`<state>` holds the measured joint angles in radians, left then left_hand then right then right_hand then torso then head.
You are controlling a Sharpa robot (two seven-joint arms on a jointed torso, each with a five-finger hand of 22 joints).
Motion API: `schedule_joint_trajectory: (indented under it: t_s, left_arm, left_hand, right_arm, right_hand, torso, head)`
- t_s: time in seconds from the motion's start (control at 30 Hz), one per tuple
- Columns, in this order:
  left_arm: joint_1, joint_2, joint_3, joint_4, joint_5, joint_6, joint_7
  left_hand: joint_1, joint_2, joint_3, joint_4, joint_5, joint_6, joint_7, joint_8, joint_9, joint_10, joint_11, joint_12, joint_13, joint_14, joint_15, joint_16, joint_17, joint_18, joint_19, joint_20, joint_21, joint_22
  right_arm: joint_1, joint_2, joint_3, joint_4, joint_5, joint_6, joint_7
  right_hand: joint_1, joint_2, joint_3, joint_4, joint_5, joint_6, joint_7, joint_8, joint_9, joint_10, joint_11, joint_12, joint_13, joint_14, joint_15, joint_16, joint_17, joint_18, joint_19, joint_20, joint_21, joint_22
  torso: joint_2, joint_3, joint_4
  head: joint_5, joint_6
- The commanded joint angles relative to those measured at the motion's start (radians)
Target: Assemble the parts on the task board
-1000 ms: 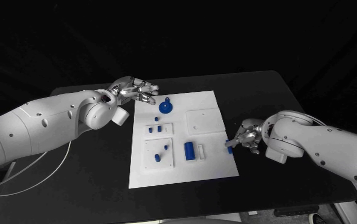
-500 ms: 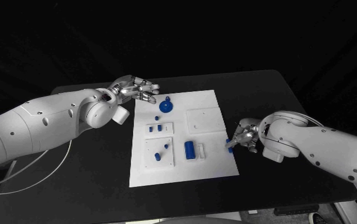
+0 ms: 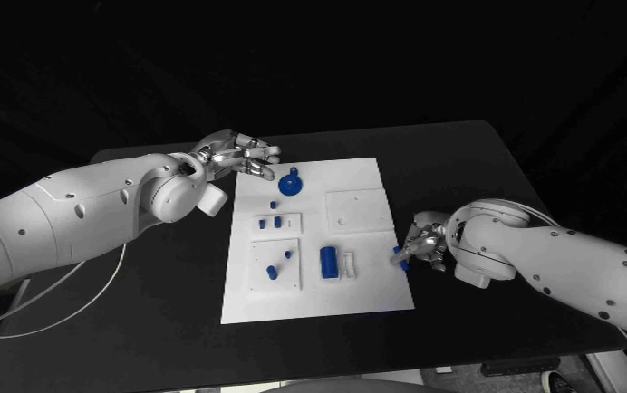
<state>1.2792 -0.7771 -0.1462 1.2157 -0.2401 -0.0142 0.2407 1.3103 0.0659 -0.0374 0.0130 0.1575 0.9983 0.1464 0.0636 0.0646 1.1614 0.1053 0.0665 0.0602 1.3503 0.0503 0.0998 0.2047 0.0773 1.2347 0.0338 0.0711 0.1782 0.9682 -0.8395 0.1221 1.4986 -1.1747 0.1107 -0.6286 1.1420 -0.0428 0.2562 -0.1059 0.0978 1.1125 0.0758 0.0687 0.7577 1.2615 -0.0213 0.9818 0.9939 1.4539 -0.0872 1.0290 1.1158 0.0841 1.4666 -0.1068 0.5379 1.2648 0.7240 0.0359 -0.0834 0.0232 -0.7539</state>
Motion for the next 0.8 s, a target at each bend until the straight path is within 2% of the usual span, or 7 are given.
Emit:
schedule_joint_trajectory:
  t_s: [0.03, 0.1, 0.37, 0.67, 0.8]
  left_arm:
    - [0.000, 0.000, 0.001, 0.002, 0.001, 0.018, 0.005]
    - [0.000, 0.000, 0.001, 0.002, 0.001, 0.019, 0.004]
    - [0.000, -0.002, 0.001, 0.003, 0.001, 0.019, 0.001]
    - [0.000, -0.004, 0.001, 0.004, 0.001, 0.016, -0.005]
    - [0.000, -0.005, 0.001, 0.003, 0.001, 0.016, -0.007]
  left_hand:
    - [-0.002, 0.005, 0.000, -0.008, 0.004, -0.005, -0.002, 0.006, 0.001, -0.007, 0.002, -0.003, 0.001, -0.001, 0.004, 0.007, 0.001, -0.020, 0.004, 0.002, 0.006, 0.001]
    - [-0.002, 0.005, 0.000, -0.008, 0.004, -0.005, -0.002, 0.006, 0.001, -0.007, 0.002, -0.003, 0.001, -0.001, 0.004, 0.007, 0.001, -0.020, 0.004, 0.002, 0.006, 0.001]
    - [-0.002, 0.005, 0.000, -0.008, 0.004, -0.005, -0.002, 0.006, 0.001, -0.007, 0.002, -0.003, 0.001, -0.001, 0.004, 0.007, 0.001, -0.020, 0.004, 0.002, 0.006, 0.001]
    - [-0.005, 0.009, 0.000, -0.008, 0.004, -0.007, -0.002, 0.006, 0.001, -0.008, 0.003, -0.003, 0.001, -0.001, 0.004, 0.006, 0.001, -0.019, 0.004, 0.003, 0.006, 0.001]
    - [-0.005, 0.009, 0.000, -0.008, 0.004, -0.007, -0.002, 0.006, 0.001, -0.008, 0.003, -0.003, 0.001, -0.001, 0.004, 0.006, 0.001, -0.019, 0.004, 0.003, 0.006, 0.001]
  right_arm:
    - [-0.017, 0.005, -0.013, -0.009, -0.004, 0.026, -0.017]
    - [-0.018, 0.006, -0.014, -0.011, -0.003, 0.023, -0.018]
    - [-0.021, 0.010, -0.015, -0.021, -0.002, 0.016, -0.024]
    - [-0.021, 0.002, -0.015, -0.022, 0.021, -0.008, -0.003]
    - [-0.021, -0.010, -0.015, -0.019, 0.051, -0.015, 0.015]
  right_hand:
    - [0.000, 0.017, 0.008, -0.014, -0.008, 0.004, -0.002, -0.006, -0.635, 0.000, -0.004, 0.006, 0.001, 0.003, 0.002, 0.000, 0.000, -0.002, 0.045, 0.000, 0.003, 0.001]
    - [-0.012, 0.024, 0.019, -0.034, 0.000, 0.007, -0.003, -0.005, -0.638, -0.001, -0.004, 0.006, 0.001, 0.003, 0.002, 0.000, -0.001, -0.003, 0.045, 0.000, 0.003, 0.001]
    - [-0.025, 0.039, 0.064, -0.077, 0.104, 0.010, -0.002, -0.005, -0.643, -0.004, -0.007, 0.005, 0.004, 0.003, 0.000, 0.000, -0.001, -0.004, 0.045, -0.001, 0.005, 0.002]
    - [-0.034, 0.062, 0.195, -0.121, 0.122, 0.043, -0.007, -0.005, -0.631, -0.004, -0.012, 0.002, 0.003, 0.003, -0.002, -0.004, -0.006, -0.007, 0.044, -0.004, 0.004, 0.004]
    - [-0.046, 0.061, 0.230, -0.133, 0.125, 0.052, -0.009, -0.004, -0.623, 0.001, -0.012, 0.002, 0.002, 0.003, -0.002, -0.005, -0.008, -0.008, 0.044, -0.004, 0.004, 0.005]
  torso:
    - [0.000, -0.0014, -0.0009]
    - [0.000, -0.0018, -0.0012]
    - [0.000, -0.0013, 0.0002]
    - [0.000, 0.0002, 0.0003]
    - [0.000, 0.0005, -0.0003]
  head:
    - [0.004, -0.001]
    - [0.004, -0.001]
    - [0.006, -0.003]
    - [0.009, -0.003]
    - [0.010, -0.002]
